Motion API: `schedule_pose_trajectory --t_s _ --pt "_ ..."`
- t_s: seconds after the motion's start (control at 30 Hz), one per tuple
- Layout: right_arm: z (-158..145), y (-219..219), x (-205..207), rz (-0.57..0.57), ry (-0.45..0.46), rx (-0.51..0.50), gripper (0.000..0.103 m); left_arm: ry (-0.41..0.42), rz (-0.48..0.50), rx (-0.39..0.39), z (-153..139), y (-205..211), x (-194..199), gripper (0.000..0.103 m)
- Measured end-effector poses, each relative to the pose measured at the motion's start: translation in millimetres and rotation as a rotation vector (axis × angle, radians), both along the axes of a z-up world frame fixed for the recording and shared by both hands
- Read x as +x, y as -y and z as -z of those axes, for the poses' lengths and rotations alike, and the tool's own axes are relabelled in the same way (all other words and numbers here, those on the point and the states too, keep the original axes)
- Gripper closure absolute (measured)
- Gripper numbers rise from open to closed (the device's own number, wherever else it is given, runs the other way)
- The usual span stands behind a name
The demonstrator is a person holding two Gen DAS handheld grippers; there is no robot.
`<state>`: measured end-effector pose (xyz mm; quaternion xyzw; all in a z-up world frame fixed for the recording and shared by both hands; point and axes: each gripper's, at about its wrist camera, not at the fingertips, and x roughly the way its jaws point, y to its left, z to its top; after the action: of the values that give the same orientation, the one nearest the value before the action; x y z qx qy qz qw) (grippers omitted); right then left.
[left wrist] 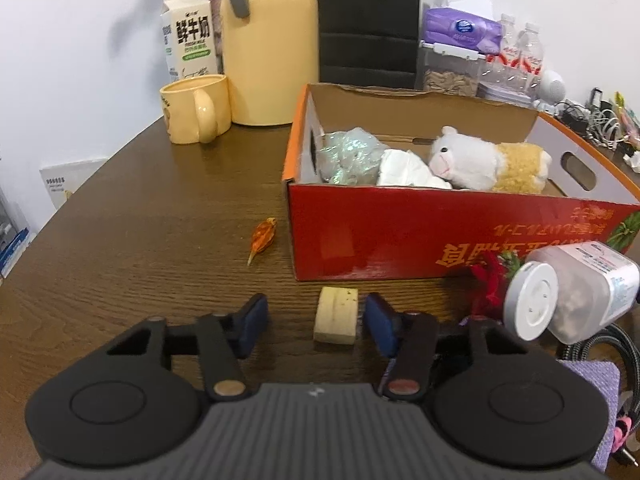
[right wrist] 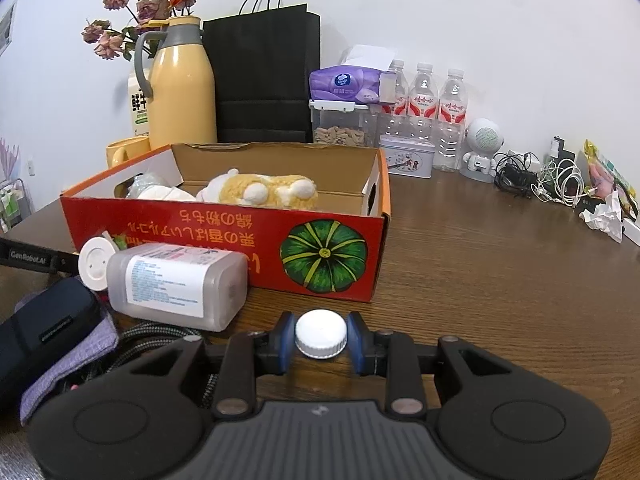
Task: Organize objects
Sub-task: 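Grasp the white bottle cap with the right tool while the left tool grasps the wooden block, then carry the cap and block over the box and open both tools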
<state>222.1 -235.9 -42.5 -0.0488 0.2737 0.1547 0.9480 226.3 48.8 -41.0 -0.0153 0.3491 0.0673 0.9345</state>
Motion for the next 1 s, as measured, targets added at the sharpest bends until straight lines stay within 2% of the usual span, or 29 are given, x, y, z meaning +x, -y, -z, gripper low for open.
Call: schedule_pose_trajectory --t_s 0.03,0.1,0.67,0.8,1.0 --pt "0.1 0.1 0.0 0.001 0.0 0.001 0.076 0.005 0.007 0.002 -0.5 1.4 -1.1 0.073" --pt "-0.1 0.4 -0.1 0.003 0.0 0.001 0.076 0.011 0.021 0.006 -0.6 3.8 -2.7 0.081" --pt "-3.3 -5.1 -6.5 -0.022 0.023 0.008 0.076 0.086 0.049 -0.009 -8.1 7.1 -16.1 0.081" --pt "-8.0 -6.7 -10.0 -0.033 0.044 0.017 0.076 0.119 0.063 -0.021 -16.9 8.4 -24.1 0.081" --pt "-32.0 -7.5 -14.5 -0.052 0.113 0.051 0.076 0.207 0.111 -0.063 -44.3 17.8 -40.3 0.081"
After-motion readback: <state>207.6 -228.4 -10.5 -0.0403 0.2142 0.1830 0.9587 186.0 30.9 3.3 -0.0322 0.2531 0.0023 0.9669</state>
